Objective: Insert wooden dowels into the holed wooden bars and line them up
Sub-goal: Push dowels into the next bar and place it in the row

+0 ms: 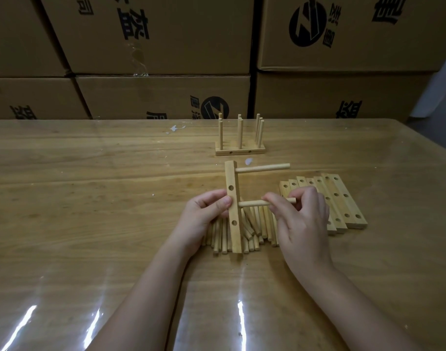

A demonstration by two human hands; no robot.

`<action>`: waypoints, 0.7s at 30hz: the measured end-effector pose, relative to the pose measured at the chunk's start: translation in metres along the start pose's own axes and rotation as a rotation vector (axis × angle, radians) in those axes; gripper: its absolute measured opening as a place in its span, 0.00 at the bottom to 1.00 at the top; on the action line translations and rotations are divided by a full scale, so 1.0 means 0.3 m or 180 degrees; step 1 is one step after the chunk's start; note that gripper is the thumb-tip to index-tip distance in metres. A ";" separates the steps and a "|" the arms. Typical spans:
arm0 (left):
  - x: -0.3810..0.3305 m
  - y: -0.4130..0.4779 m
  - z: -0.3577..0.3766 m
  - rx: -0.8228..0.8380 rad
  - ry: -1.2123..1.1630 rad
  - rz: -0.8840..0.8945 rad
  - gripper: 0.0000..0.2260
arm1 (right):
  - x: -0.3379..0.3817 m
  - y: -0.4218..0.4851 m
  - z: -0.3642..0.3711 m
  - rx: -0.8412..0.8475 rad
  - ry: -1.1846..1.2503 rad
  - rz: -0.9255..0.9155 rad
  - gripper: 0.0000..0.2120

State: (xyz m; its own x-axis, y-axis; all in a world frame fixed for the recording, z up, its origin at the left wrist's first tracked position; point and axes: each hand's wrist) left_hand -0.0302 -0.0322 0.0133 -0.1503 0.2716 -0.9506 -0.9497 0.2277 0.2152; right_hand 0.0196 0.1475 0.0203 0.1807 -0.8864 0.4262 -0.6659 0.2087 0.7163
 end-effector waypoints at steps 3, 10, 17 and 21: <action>0.001 0.001 -0.001 0.0035 0.0041 0.0042 0.10 | 0.002 -0.001 -0.004 0.0047 0.0018 -0.0019 0.13; -0.003 -0.005 0.005 0.0164 0.0163 0.0027 0.14 | -0.001 0.003 -0.011 0.0098 0.0147 0.0024 0.13; 0.004 -0.005 0.012 0.0247 0.0190 0.0054 0.11 | -0.005 0.004 -0.003 0.0066 0.0284 0.0081 0.15; 0.005 -0.003 0.008 0.0194 0.0086 0.0095 0.13 | -0.014 -0.013 0.007 0.0480 0.1017 0.0474 0.14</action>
State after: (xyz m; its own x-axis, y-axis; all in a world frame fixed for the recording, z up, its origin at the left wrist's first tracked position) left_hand -0.0289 -0.0298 0.0123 -0.1864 0.2540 -0.9491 -0.9263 0.2765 0.2559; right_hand 0.0199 0.1496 0.0144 0.2746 -0.6724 0.6873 -0.7966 0.2412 0.5543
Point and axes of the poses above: each hand's wrist, its own y-axis towards the middle knuckle, its own z-axis out of the palm, x = y × z, and after that the axes turned 12 degrees about z, right-handed
